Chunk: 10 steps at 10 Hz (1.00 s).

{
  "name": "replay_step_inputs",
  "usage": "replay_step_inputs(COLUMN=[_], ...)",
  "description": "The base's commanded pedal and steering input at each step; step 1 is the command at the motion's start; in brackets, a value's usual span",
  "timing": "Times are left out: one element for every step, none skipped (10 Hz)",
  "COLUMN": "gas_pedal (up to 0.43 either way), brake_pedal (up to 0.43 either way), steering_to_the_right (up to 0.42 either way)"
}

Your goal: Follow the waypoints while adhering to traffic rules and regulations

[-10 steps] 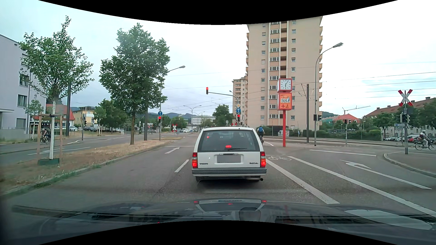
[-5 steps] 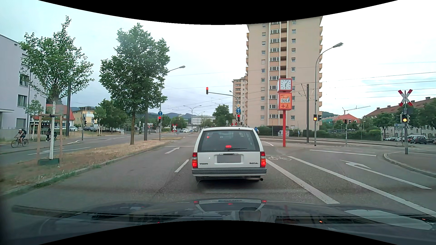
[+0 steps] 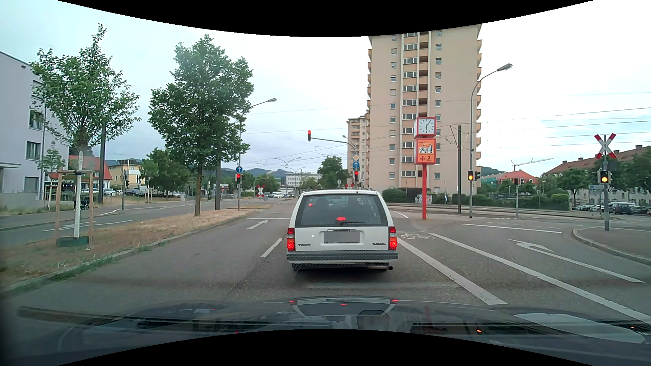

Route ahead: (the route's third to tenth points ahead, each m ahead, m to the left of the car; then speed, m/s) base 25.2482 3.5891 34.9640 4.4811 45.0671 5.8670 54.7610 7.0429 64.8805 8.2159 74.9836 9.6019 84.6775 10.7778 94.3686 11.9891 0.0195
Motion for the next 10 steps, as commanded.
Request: replay_step_inputs(gas_pedal=[0.000, 0.000, 0.000, 0.000, 0.000, 0.000, 0.000, 0.000, 0.000, 0.000], brake_pedal=[0.280, 0.287, 0.280, 0.287, 0.287, 0.287, 0.287, 0.280, 0.287, 0.287], steering_to_the_right=[-0.024, -0.024, -0.024, -0.024, -0.024, -0.024, -0.024, -0.024, -0.024, -0.024])
